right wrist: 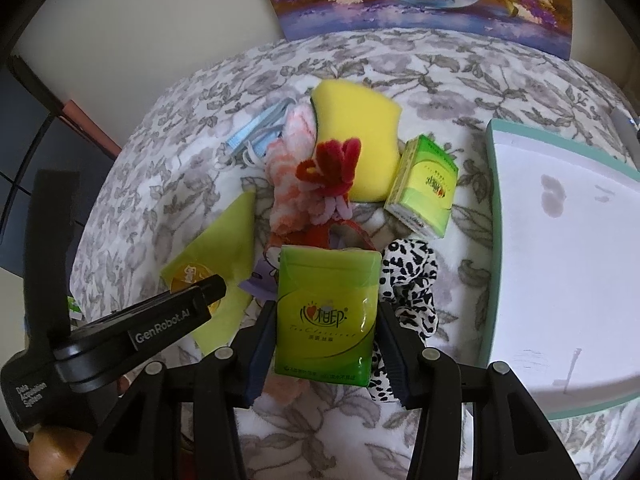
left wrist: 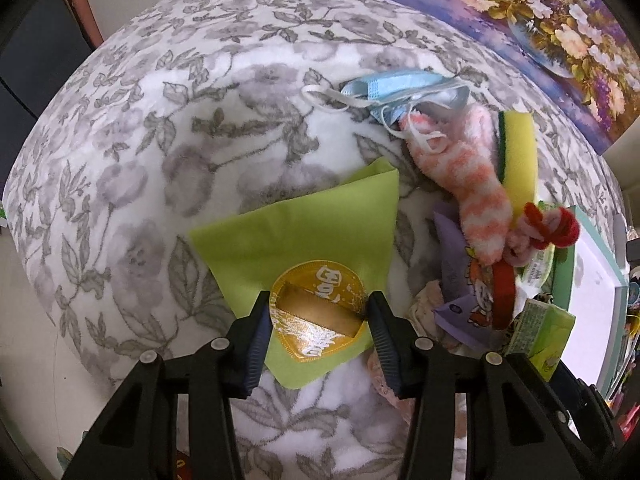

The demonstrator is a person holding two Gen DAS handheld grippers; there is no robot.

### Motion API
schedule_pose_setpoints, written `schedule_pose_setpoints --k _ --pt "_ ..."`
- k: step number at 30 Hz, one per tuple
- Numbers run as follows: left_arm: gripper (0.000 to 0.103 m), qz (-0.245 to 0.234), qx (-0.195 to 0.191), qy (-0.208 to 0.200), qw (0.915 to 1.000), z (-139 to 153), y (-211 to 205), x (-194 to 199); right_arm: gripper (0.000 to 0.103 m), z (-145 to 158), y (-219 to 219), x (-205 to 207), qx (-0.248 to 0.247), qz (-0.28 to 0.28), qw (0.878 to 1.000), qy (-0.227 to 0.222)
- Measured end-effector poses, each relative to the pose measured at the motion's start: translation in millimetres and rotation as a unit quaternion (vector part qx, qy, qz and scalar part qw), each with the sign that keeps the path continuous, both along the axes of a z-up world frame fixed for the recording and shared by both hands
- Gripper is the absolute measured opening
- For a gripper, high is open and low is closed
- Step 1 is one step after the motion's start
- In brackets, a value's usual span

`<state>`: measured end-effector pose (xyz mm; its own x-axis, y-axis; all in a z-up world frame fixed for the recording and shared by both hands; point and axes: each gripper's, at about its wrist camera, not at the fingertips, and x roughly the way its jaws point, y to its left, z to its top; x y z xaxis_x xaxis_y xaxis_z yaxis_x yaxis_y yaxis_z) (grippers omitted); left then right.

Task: Organize soft objects
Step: 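Carry the pad and tissue pack into the white tray and open both tools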

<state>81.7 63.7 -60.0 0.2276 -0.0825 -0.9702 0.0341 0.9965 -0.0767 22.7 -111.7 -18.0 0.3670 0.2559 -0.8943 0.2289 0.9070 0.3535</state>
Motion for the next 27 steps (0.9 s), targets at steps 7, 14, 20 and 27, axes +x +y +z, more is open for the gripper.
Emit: schedule_pose_setpoints --k 7,14,20,27 --pt "0.049 0.002 -0.002 -0.017 0.9999 31 -5 -6 0.051 24 -11 -9 0.011 -0.015 0.999 -0.029" --pt "0.049 -0.026 -0.004 -0.027 0.9993 56 -38 -8 0.051 38 -42 -19 0.000 -0.058 0.997 -0.045" --pt "0.049 -0.059 -0.003 -0.036 0.9976 71 -84 -10 0.051 33 -91 -29 -0.052 -0.108 0.992 -0.034" --pt "0.050 -0.119 -0.017 -0.034 0.9922 71 -159 -20 0.051 12 -158 -43 -0.058 -0.185 0.981 -0.006"
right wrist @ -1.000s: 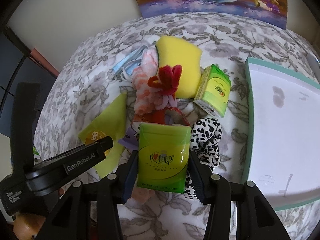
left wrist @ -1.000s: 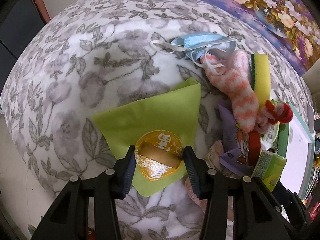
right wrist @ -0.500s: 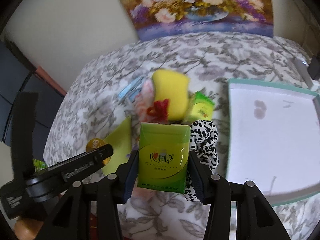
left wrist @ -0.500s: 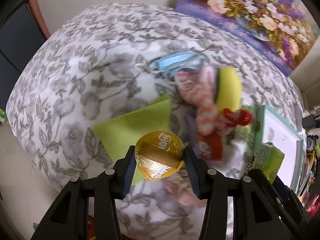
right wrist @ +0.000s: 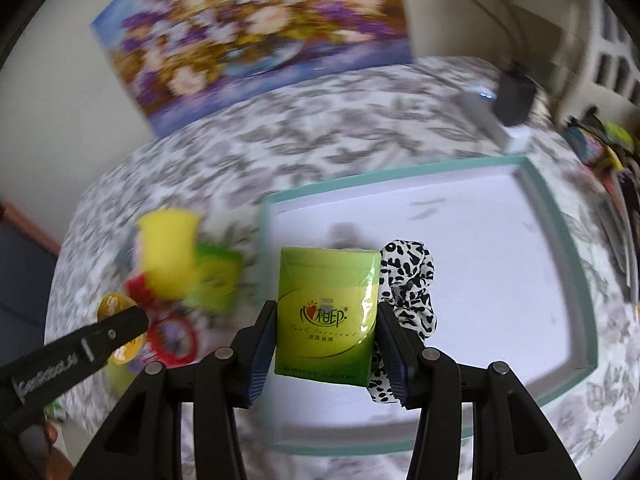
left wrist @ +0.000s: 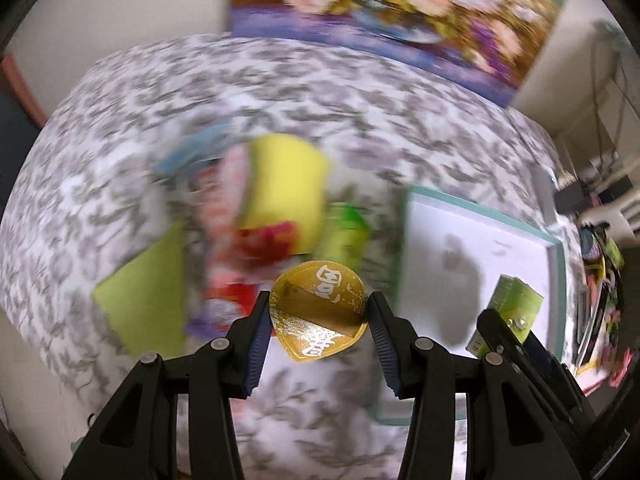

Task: Organize soft objects
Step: 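Carry the pad and tissue pack into the white tray and open both tools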

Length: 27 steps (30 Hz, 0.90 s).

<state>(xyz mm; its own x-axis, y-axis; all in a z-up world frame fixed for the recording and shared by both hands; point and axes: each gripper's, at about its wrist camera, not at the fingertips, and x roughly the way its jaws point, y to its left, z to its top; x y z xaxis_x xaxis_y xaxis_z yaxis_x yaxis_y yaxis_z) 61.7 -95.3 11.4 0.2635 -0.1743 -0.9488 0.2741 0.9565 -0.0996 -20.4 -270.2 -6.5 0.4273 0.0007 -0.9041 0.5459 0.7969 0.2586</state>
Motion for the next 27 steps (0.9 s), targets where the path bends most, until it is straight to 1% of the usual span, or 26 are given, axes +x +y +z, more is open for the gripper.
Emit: schedule_pose_setpoints --k 5,9,15,19,24,27 --pt "0.050 -0.048 0.000 -0.003 0.9989 -9 -51 -6 0.051 -15 -41 -12 0.002 -0.052 0.999 0.018" --pt "0.050 -0.081 -0.001 -0.004 0.9967 -19 -82 -10 0.051 -23 -70 -21 0.012 -0.091 0.996 0.021" --pt "0.050 -0.106 -0.005 -0.003 0.9943 -35 -112 -9 0.051 -30 -101 -27 0.004 -0.127 0.992 0.024" --pt "0.050 -0.119 -0.005 -0.006 0.9929 -41 -124 -8 0.051 -30 -107 -24 -0.011 -0.127 0.991 0.031" --pt "0.050 -0.117 -0.009 -0.005 0.9931 -42 -124 -6 0.051 -24 -103 -24 0.012 -0.118 0.993 0.017" --pt "0.050 -0.113 -0.012 0.001 0.9935 -44 -122 -5 0.051 -19 -101 -23 0.009 -0.113 0.993 0.015"
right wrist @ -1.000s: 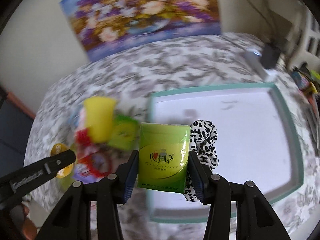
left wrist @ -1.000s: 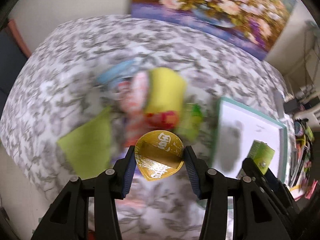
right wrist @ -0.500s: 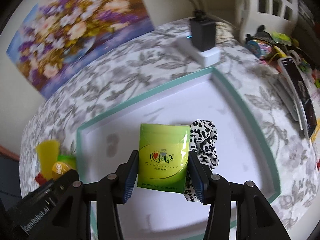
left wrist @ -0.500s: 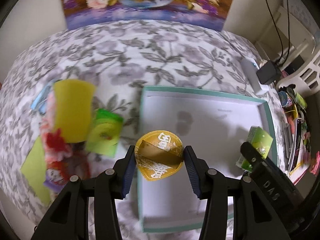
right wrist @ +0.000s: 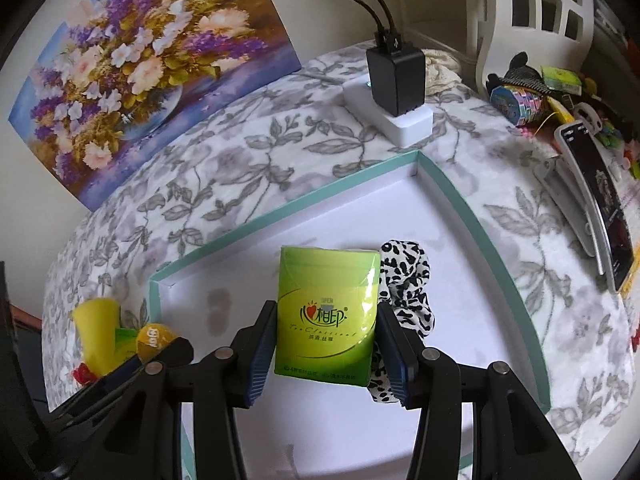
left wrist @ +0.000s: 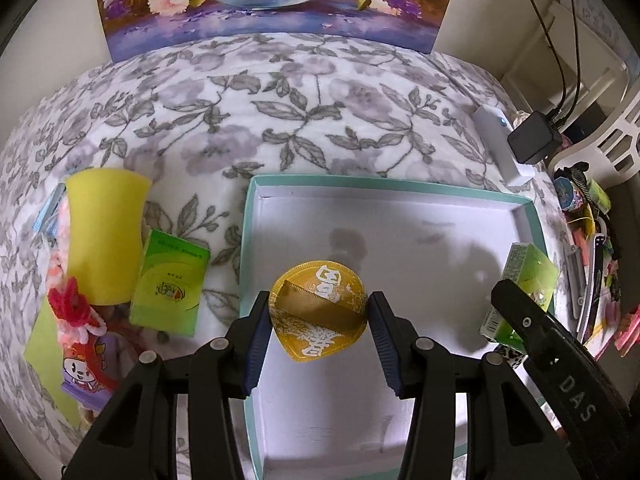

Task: Organize soft objects
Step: 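Carry the pad and tissue pack into the white tray and open both tools, then withdraw both tools from the tray back toward the pile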

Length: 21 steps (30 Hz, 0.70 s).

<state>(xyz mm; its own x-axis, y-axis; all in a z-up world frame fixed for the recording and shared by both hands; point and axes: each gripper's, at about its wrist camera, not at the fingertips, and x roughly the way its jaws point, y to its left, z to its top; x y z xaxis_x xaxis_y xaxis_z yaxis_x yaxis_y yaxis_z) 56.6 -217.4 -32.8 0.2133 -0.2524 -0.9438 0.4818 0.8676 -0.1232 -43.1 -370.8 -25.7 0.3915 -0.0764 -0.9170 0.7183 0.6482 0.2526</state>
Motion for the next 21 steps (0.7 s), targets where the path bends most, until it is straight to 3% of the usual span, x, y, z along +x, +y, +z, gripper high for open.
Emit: schedule_pose_setpoints --k 9,13,18,21 --pt "0.051 -0.009 -0.016 0.007 0.9998 -1 -4 -1 0.051 1 -1 -1 0.006 0.000 1.000 0.005" --pt "0.067 -0.017 -0.024 0.023 0.9993 -4 -6 0 0.051 -3 -4 -4 0.010 -0.008 1.000 0.011" --pt "0.071 -0.008 -0.025 0.018 0.9995 -1 -1 3 0.052 -4 -3 -3 0.007 -0.003 1.000 0.018" --pt "0.085 0.009 -0.025 0.009 0.9996 4 7 8 0.052 -4 1 0 0.001 0.005 1.000 0.021"
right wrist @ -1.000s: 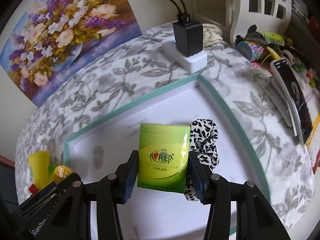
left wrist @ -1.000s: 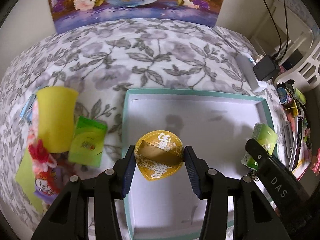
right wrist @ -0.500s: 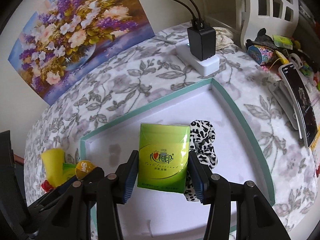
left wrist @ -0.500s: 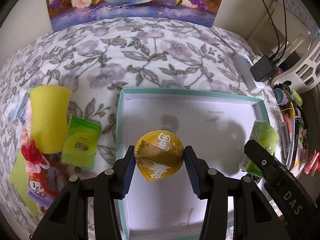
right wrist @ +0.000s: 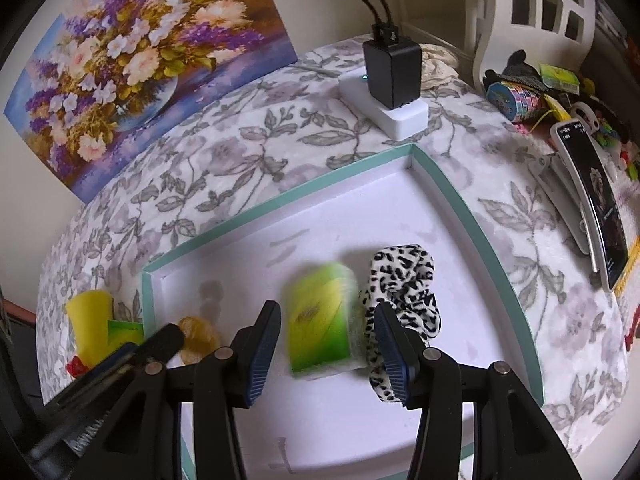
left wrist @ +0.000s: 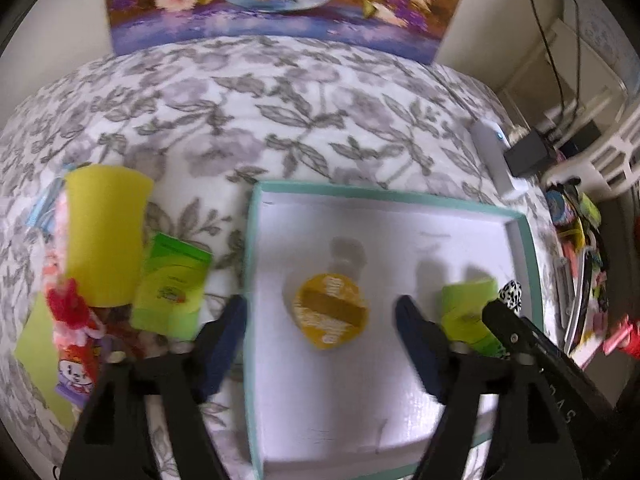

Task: Organize soft objects
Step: 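Withdraw both tools from the tray back toward the pile, then grasp the green cloth with the left tool while the right tool grasps the purple wipes pack and red tape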

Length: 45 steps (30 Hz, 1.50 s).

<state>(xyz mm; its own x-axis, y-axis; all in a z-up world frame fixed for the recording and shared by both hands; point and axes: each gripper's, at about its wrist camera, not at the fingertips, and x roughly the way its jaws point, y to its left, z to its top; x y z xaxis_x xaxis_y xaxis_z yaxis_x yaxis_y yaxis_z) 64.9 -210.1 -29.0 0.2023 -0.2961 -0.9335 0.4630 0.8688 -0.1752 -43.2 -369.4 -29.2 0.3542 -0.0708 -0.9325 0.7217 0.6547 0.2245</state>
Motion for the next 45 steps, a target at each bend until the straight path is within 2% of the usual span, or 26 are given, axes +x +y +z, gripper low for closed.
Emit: schedule_pose_setpoints --k 2,4,5,8,11,14,16,20,27,33,40,45 --pt "0.087 0.017 -0.001 -0.011 0.9998 4 8 4 0.054 0 4 3 -0.003 0.008 1.000 0.004" --pt "0.093 0.034 0.007 -0.023 0.9991 6 17 7 0.067 -2 7 5 -0.004 0.016 1.000 0.009" --pt "0.093 0.044 0.011 -0.028 0.9986 7 22 9 0.070 -2 9 7 -0.006 0.020 1.000 0.012" --pt "0.094 0.066 0.017 -0.033 0.9971 7 34 14 0.072 -3 16 11 -0.015 0.034 0.999 0.021" --pt "0.096 0.083 0.024 -0.032 0.9958 5 44 19 0.081 -4 24 15 -0.023 0.050 0.998 0.028" --pt "0.100 0.094 0.035 -0.036 0.9943 3 51 20 0.091 -4 31 19 -0.030 0.065 0.997 0.033" --pt "0.100 0.102 0.043 -0.041 0.9930 3 56 21 0.103 -5 35 20 -0.038 0.074 0.996 0.037" --pt "0.100 0.119 0.057 -0.046 0.9901 4 66 24 0.103 -5 43 23 -0.046 0.087 0.994 0.044" --pt "0.100 0.142 0.058 -0.056 0.9866 13 86 26 0.103 3 60 28 -0.061 0.112 0.991 0.042" --pt "0.100 0.162 0.048 -0.046 0.9846 22 115 34 0.103 18 80 32 -0.046 0.123 0.991 0.017" --pt "0.100 0.212 0.048 -0.083 0.9726 45 175 37 0.103 32 118 48 -0.033 0.152 0.988 -0.008" --pt "0.100 0.257 0.034 -0.073 0.9631 48 219 38 0.103 34 149 64 -0.007 0.169 0.985 -0.020"
